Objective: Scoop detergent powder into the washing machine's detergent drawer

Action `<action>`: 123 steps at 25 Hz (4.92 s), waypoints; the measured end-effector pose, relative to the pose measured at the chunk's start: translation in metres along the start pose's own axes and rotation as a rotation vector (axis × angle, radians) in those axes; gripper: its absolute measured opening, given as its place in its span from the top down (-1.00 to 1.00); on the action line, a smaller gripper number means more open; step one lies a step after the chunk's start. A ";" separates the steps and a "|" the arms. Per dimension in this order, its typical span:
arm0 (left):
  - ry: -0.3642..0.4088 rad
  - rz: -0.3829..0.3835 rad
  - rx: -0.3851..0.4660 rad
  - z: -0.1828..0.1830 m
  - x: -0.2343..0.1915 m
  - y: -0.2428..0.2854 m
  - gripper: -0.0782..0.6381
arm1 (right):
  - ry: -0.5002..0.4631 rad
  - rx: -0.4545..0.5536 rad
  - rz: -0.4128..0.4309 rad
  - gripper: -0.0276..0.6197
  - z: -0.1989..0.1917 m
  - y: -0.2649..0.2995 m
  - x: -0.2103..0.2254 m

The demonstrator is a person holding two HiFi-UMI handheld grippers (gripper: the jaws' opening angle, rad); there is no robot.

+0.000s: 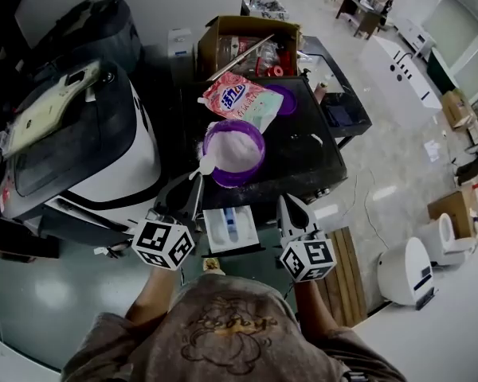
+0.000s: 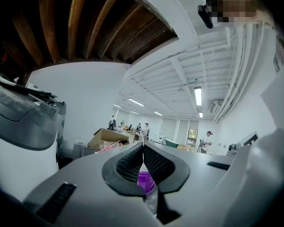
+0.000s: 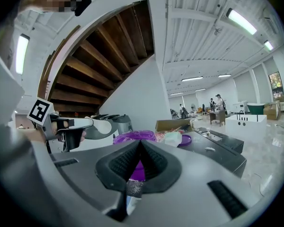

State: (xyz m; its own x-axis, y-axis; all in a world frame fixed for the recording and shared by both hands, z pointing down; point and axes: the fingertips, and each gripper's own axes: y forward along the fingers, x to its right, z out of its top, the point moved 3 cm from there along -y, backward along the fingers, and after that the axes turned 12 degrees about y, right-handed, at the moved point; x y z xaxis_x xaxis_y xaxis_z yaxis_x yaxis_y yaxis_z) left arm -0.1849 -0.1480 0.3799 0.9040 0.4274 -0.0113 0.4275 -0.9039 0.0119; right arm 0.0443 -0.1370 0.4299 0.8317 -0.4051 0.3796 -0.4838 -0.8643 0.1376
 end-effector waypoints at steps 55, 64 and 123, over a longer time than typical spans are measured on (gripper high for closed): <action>0.711 -0.489 -0.635 -0.053 0.008 0.182 0.72 | 0.084 -0.005 0.008 0.91 0.006 0.033 0.064; 0.767 -0.535 -0.722 -0.068 0.016 0.190 0.72 | 0.089 0.009 -0.008 0.91 0.008 0.030 0.074; 0.390 -0.869 -0.888 -0.075 0.059 0.161 0.72 | 0.131 0.028 -0.026 0.91 0.017 0.020 0.076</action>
State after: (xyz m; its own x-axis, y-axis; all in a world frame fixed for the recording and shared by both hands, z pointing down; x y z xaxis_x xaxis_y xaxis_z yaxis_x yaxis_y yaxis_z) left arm -0.0620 -0.2675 0.4562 0.2091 0.9759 -0.0623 0.5922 -0.0757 0.8022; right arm 0.1022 -0.1903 0.4460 0.8006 -0.3416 0.4923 -0.4531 -0.8827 0.1244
